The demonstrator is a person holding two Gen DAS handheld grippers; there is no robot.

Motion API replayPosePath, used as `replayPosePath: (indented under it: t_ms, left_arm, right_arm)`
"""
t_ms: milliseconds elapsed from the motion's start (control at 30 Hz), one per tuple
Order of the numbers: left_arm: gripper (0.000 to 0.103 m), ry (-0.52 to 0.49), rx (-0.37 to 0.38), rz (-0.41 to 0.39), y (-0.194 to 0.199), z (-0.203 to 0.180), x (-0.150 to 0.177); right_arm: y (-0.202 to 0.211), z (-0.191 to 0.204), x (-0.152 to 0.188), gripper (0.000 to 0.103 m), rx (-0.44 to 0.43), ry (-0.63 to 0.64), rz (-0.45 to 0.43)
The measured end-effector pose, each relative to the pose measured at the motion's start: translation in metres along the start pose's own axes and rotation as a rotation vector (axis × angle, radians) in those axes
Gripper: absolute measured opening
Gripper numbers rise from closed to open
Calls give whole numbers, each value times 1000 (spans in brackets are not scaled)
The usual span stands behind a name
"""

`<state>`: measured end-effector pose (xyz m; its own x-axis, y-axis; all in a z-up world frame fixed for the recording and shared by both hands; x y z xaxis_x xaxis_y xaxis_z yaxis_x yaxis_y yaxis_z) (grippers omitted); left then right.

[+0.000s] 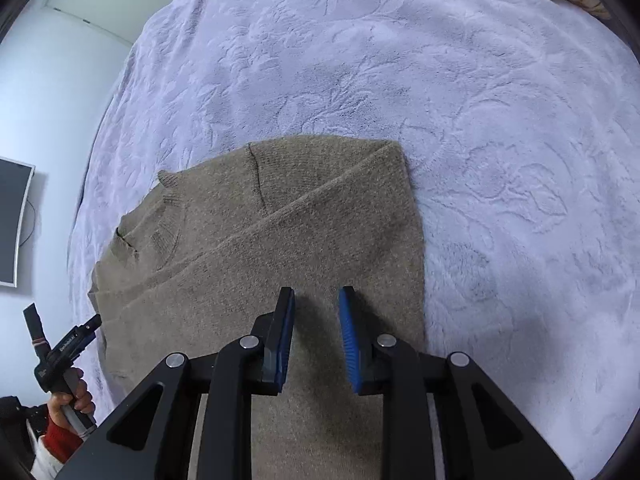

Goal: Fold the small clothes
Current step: 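Pinch and straighten the folded side edge with the right tool, then release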

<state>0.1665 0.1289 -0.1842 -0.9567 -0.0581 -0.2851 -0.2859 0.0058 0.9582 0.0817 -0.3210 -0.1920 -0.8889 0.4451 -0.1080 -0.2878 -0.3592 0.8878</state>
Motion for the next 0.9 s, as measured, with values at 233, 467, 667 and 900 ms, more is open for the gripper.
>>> replayPosePath:
  t_ms: [233,467,667,900]
  left_arm:
    - [79,-61,71,57,16,-29,49]
    - [91,-55,65,54,31,-41,76]
    - [92,-95,63,50,39,-54,85]
    - [92,-111,67,65,47,-63,94]
  right_arm:
    - [21,12,40,51,-11,31,38]
    - [24,15,80,56,12,39,91]
    - [32,19,95,73,50,94,86]
    - [50,23,85,91,153,207,2]
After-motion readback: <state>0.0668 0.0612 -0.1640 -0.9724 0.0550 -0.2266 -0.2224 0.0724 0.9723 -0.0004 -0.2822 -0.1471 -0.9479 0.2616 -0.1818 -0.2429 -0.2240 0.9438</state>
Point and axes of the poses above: each gripper's, at about its wrist camera, not at the fingertips, and y roughly against the way its jaws point, z to its left, x to its underside, the point moved 10 cm from there along -y, roughly the way its jaws point
